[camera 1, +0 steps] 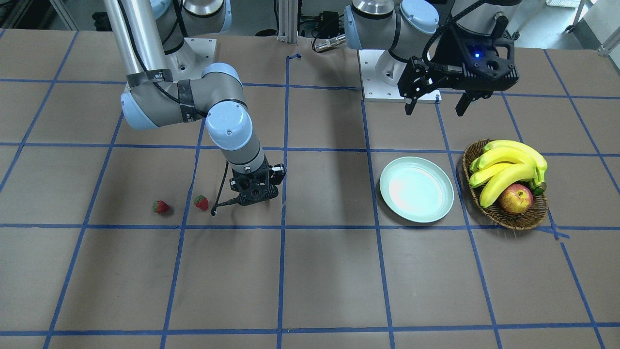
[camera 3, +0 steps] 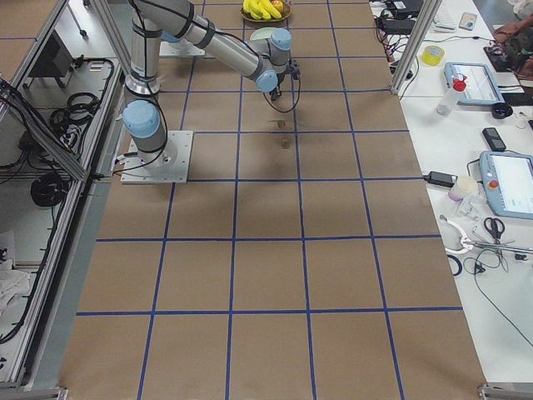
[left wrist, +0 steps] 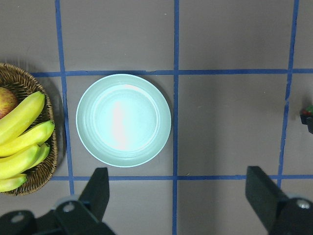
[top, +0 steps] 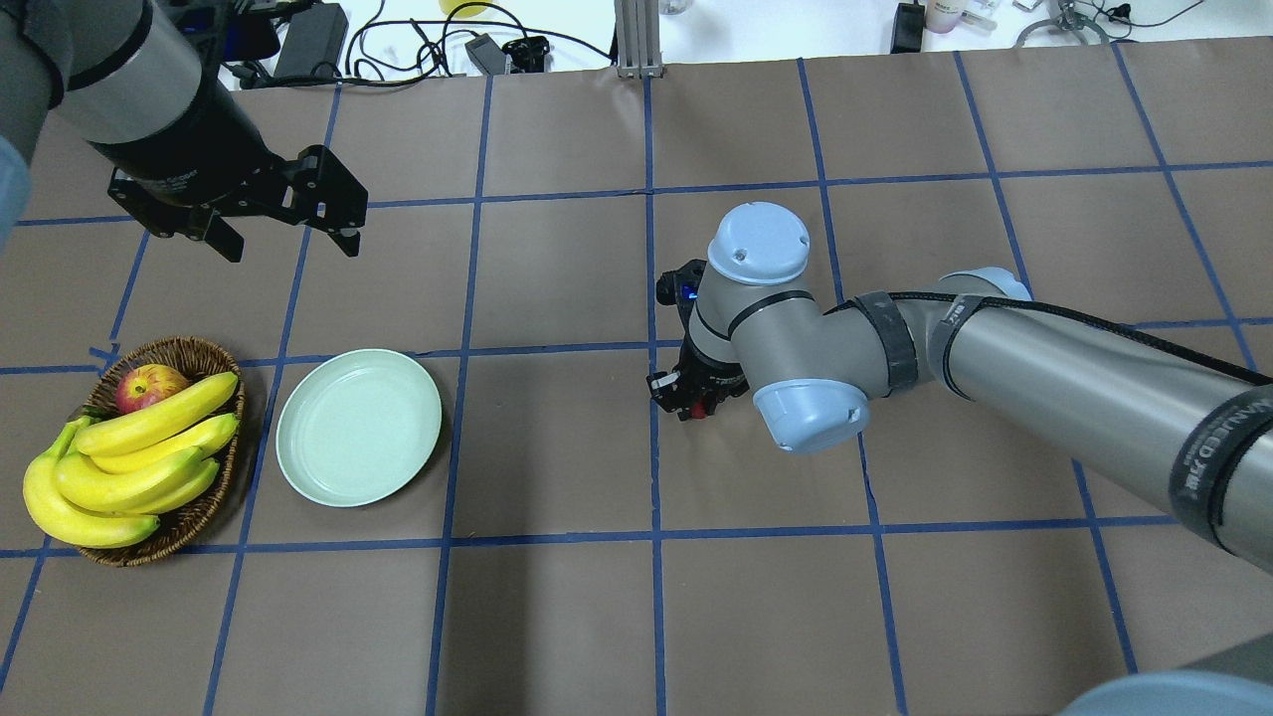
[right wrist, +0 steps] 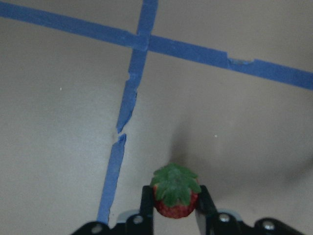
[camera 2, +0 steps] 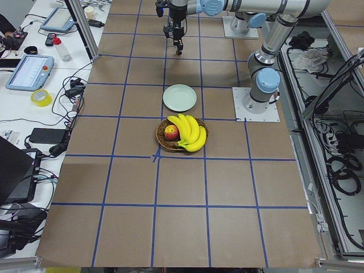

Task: Collect all strawberries into plate
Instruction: 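Close the right gripper on the strawberry and lift it, then carry the strawberry toward the plate and set it down with the right gripper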

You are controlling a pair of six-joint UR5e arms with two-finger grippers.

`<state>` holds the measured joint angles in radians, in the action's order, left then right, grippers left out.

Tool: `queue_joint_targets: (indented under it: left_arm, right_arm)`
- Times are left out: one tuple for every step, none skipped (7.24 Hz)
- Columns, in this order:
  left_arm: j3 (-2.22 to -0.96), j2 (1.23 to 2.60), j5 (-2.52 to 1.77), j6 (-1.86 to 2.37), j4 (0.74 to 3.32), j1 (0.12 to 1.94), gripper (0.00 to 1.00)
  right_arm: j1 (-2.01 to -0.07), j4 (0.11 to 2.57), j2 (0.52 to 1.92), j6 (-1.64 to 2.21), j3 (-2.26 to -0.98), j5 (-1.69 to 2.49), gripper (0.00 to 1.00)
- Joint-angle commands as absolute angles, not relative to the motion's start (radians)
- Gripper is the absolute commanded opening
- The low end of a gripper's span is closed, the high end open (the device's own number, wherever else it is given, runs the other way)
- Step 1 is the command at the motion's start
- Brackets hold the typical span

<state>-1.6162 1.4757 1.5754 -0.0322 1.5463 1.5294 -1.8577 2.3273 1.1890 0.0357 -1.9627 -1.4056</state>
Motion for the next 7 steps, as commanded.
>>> queue_joint_targets:
  left_arm:
    - [-1.615, 1.476, 1.575, -0.032, 1.546, 1.529, 1.0]
    - [-1.615, 1.476, 1.575, -0.032, 1.546, 1.529, 1.0]
    - [-1.615, 1.476, 1.575, -0.032, 1.546, 1.529, 1.0]
    - [-1.615, 1.476, 1.577, -0.032, 1.546, 1.529, 1.0]
    - [-1.615, 1.476, 1.577, -0.032, 1.546, 1.529, 1.0]
    - [-1.615, 1.476, 1.577, -0.032, 1.546, 1.529, 1.0]
    - [-1.615, 1.476, 1.575, -0.032, 1.546, 1.529, 1.0]
  right_arm:
    - [-1.858, 2.321, 1.195, 0.037, -1.927, -1.405, 0.0]
    - [-1.864, 2.292, 1.196, 0.052, -1.874, -1.404, 0.0]
    - [-1.894, 2.258, 1.198, 0.078, -1.84, -1.355, 0.0]
    - [-1.925, 2.267, 1.192, 0.134, -1.835, -1.307, 0.0]
    - [-1.942, 2.273, 1.19, 0.147, -1.835, -1.278, 0.0]
    - [-1.954, 2.289, 1.172, 0.146, -1.835, -1.261, 0.0]
    - [-1.965, 2.31, 1.148, 0.147, -1.835, -1.258, 0.0]
